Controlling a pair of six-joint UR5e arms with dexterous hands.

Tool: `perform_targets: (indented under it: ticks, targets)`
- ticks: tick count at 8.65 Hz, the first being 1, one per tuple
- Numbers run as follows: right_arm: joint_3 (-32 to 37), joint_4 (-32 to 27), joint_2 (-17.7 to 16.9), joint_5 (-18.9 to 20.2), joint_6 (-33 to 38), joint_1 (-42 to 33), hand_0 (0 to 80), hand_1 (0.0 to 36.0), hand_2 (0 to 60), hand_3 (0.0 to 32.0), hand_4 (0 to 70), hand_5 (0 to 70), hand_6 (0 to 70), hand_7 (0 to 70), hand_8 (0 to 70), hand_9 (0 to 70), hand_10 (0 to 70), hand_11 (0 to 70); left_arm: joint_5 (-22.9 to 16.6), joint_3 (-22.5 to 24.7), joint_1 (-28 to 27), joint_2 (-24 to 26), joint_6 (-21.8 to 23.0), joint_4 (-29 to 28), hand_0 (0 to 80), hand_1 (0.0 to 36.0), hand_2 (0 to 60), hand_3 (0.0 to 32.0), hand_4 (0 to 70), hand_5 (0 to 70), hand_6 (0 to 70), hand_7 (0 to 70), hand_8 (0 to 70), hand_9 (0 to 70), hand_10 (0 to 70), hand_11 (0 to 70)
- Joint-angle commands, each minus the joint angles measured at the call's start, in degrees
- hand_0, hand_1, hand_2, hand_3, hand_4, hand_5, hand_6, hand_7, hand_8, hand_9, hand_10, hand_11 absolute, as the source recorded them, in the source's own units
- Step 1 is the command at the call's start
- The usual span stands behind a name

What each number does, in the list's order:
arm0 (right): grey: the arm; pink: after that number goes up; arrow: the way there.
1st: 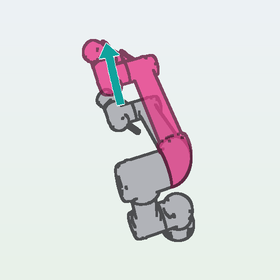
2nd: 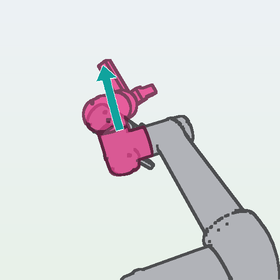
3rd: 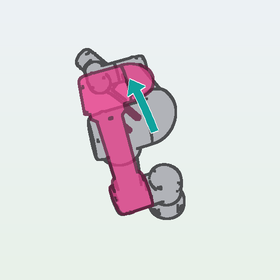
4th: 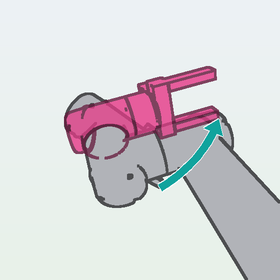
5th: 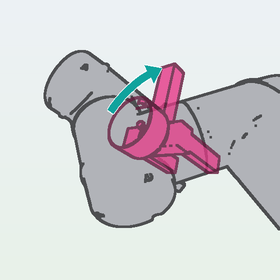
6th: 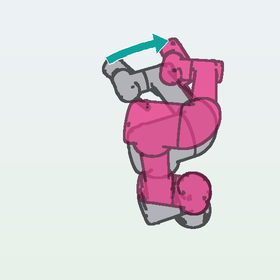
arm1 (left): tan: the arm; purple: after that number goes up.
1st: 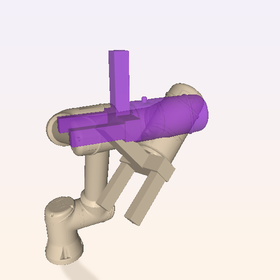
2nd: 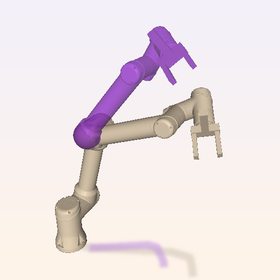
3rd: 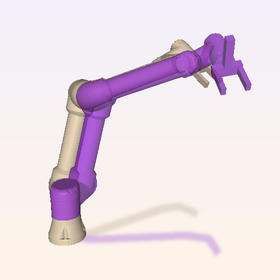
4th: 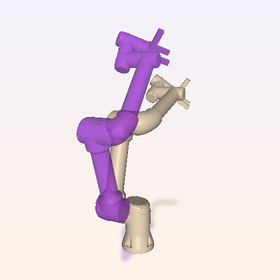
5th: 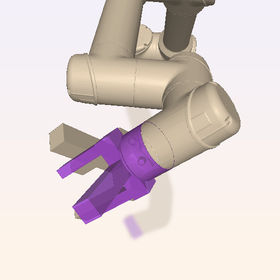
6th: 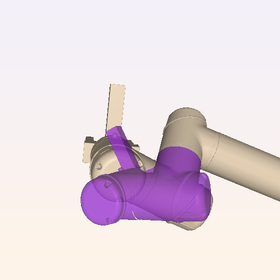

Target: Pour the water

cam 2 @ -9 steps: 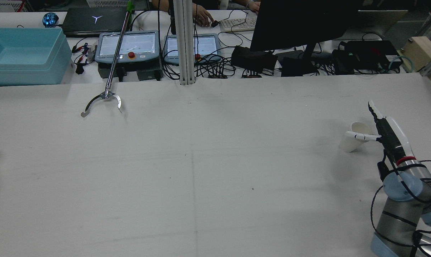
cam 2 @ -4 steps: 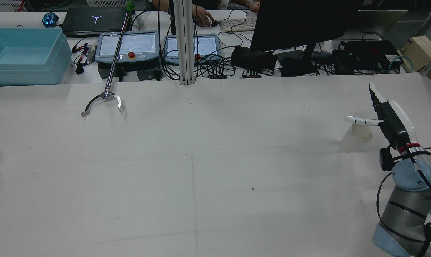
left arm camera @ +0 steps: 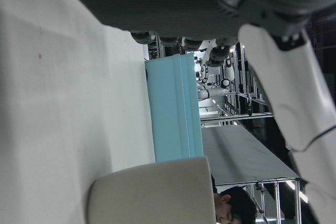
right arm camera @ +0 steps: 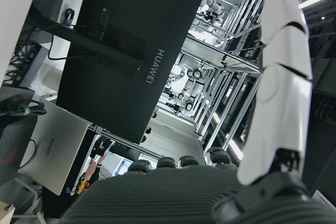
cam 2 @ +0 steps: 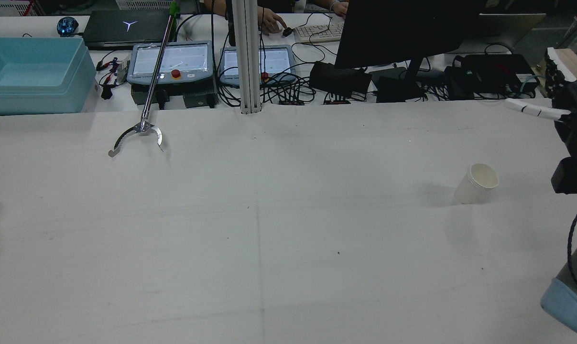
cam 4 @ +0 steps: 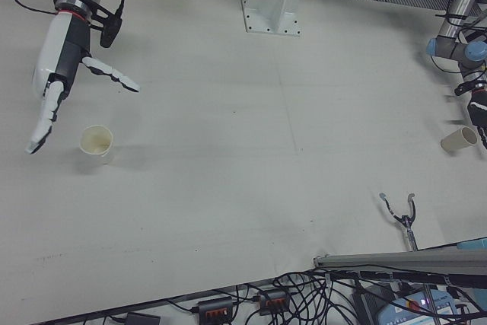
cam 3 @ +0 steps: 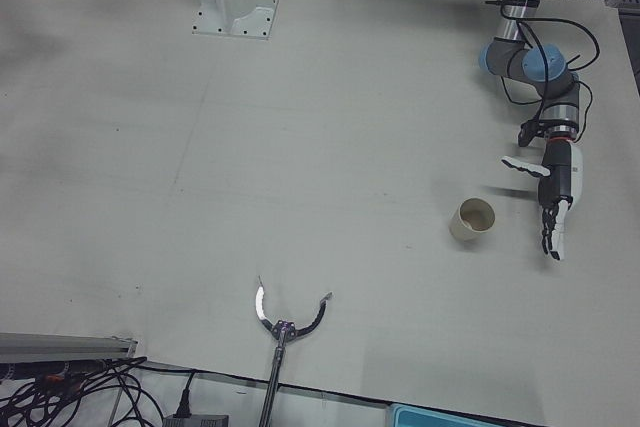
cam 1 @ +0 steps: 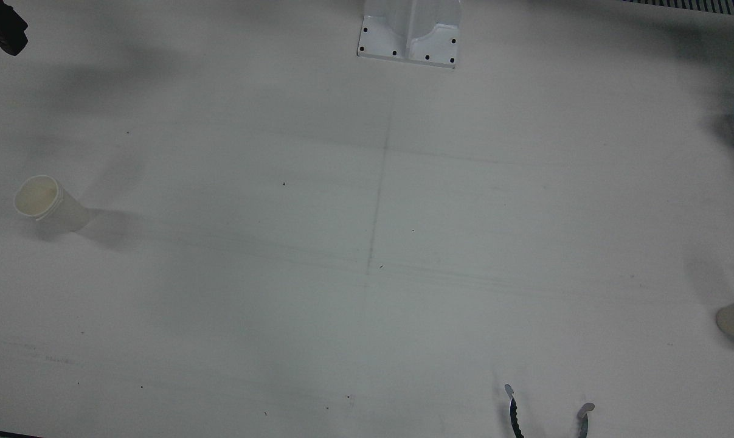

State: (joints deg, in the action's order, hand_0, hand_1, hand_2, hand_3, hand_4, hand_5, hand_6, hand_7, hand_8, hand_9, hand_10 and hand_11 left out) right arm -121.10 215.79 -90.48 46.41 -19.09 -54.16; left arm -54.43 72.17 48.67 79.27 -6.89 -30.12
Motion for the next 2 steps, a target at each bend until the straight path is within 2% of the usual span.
perform_targets:
  ticks: [1, 2]
  targets:
    - [-4.4, 0.3, 0.2, 1.1, -1.9, -4.0, 53.1, 22.3, 10.1, 0.0, 2.9, 0.0, 0.0, 1.3, 0.0, 0.0, 0.0, 0.0, -0.6, 11.4, 3.3, -3.4, 0.6, 6.5, 50.8, 7.9, 0.0, 0.0, 15.7, 0.0, 0.1, 2.8, 0.0, 0.0, 0.0, 1.2]
    - [-6.0, 0.2, 0.2, 1.7, -2.9, -5.7, 53.4, 22.4, 9.7, 0.0, 3.1, 0.0, 0.0, 1.6, 0.0, 0.0, 0.0, 0.0, -0.7, 14.9, 4.6, -3.4, 0.3, 8.5, 51.2, 8.6, 0.0, 0.0, 16.2, 0.0, 0.4, 3.1, 0.0, 0.0, 0.0, 1.7]
